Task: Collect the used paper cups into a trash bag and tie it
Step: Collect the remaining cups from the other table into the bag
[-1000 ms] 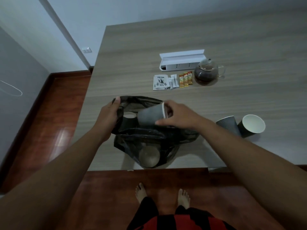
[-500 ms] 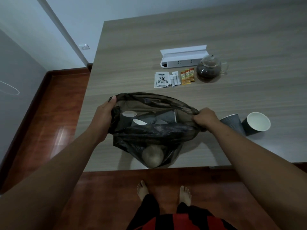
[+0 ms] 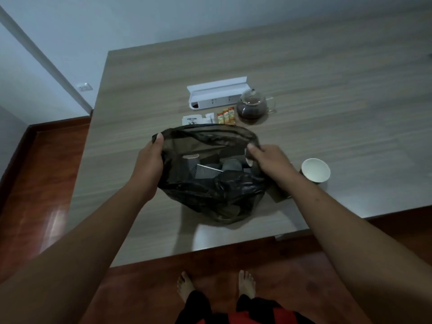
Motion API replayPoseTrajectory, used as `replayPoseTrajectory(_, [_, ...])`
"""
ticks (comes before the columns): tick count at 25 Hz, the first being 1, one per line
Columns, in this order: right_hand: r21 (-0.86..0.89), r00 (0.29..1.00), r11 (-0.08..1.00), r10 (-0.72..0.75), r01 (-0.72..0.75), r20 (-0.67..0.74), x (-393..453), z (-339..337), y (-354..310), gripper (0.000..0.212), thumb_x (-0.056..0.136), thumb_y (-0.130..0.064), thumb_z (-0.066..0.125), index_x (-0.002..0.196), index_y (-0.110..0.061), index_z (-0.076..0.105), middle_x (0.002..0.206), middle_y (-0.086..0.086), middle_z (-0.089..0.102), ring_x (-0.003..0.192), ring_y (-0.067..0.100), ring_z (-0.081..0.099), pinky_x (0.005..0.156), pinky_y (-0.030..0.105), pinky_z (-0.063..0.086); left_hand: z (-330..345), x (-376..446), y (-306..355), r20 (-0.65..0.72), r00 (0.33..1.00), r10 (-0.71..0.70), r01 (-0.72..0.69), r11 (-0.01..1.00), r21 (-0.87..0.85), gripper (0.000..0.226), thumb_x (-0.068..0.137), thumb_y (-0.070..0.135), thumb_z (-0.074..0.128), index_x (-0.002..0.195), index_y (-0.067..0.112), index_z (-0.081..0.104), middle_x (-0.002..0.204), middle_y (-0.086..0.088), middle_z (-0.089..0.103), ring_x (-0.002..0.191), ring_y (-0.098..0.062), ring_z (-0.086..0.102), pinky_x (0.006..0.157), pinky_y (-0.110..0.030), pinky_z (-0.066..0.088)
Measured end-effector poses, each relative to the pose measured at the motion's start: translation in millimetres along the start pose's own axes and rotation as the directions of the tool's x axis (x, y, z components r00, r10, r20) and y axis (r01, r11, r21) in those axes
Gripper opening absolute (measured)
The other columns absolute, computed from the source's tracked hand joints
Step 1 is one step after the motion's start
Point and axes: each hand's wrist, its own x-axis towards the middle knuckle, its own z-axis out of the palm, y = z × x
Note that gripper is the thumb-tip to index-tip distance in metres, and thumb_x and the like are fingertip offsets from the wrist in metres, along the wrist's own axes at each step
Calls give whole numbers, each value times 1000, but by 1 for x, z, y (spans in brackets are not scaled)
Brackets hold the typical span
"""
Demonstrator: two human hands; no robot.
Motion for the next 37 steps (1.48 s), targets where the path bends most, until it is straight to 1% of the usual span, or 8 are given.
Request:
replayPoseTrajectory(3, [63, 987, 998, -16, 6, 161, -10, -14, 16, 44, 97, -48, 45, 84, -15, 70, 85, 7, 71, 72, 18, 67, 66, 35, 48, 10, -1, -5, -32, 999, 4, -3, 999, 32, 32, 101, 47, 44, 92, 27, 67, 92, 4, 71, 86, -15, 69, 69, -29, 52])
replayPoseTrajectory(5, [140, 999, 990, 29, -33, 31, -10, -30, 37, 23, 95, -26, 48, 95, -22, 71, 94, 10, 70, 73, 21, 66, 65, 34, 50, 9, -1, -8, -61, 998, 24, -21, 998, 58, 31, 102, 45, 43, 99, 24, 66, 91, 4, 69, 84, -13, 66, 65, -27, 50])
replayPoseTrajectory(9, [-387, 997, 919, 69, -78, -37, 5, -39, 74, 59, 87, -13, 52, 144, -13, 38, 144, 19, 35, 122, 40, 50, 99, 42, 40, 3, 1, -13, -74, 997, 15, -7, 995, 99, 33, 101, 47, 43, 111, 23, 64, 95, 2, 68, 89, -17, 66, 73, -30, 52])
replayPoseTrajectory(19, [-673, 976, 729, 214, -130, 44, 41, 12, 103, 62, 86, -28, 54, 138, 0, 34, 137, 28, 33, 125, 49, 40, 95, 47, 45, 13, -13, -18, -54, 998, 34, -28, 993, 111, 26, 104, 42, 42, 96, 28, 63, 87, 9, 67, 78, -7, 65, 64, -24, 50])
replayPoseTrajectory(24, [-503, 983, 844, 157, -183, -96, 35, 16, 101, 58, 85, -27, 63, 130, -2, 39, 131, 24, 38, 116, 44, 50, 92, 47, 47, 13, -12, -17, -13, 999, 49, -47, 992, 121, 28, 104, 41, 42, 91, 31, 65, 86, 12, 70, 73, -1, 68, 58, -19, 53])
replayPoseTrajectory(29, [118, 812, 911, 407, -396, -418, 22, -47, 44, 84, 69, -53, 71, 134, -9, 41, 133, 18, 48, 114, 39, 56, 87, 39, 47, 15, -6, -11, -8, 999, 52, -51, 992, 114, 29, 103, 41, 43, 91, 29, 65, 89, 9, 69, 80, -7, 67, 62, -23, 52])
replayPoseTrajectory(33, [519, 919, 797, 390, -309, -53, 14, -40, -16, 67, 72, -45, 73, 123, -6, 56, 86, 9, 63, 61, 21, 62, 47, 25, 50, 15, 2, -10, -4, 998, 68, -68, 993, 92, 28, 104, 42, 42, 97, 30, 66, 94, 11, 69, 88, -8, 67, 73, -27, 55])
replayPoseTrajectory(37, [417, 917, 819, 316, -394, 244, 20, 25, -39, 66, 74, -51, 75, 121, -9, 56, 94, 8, 64, 71, 19, 62, 48, 25, 50, 14, 5, -6, 30, 996, 83, -85, 992, 88, 27, 104, 45, 40, 107, 32, 63, 100, 11, 68, 96, -11, 66, 78, -29, 54])
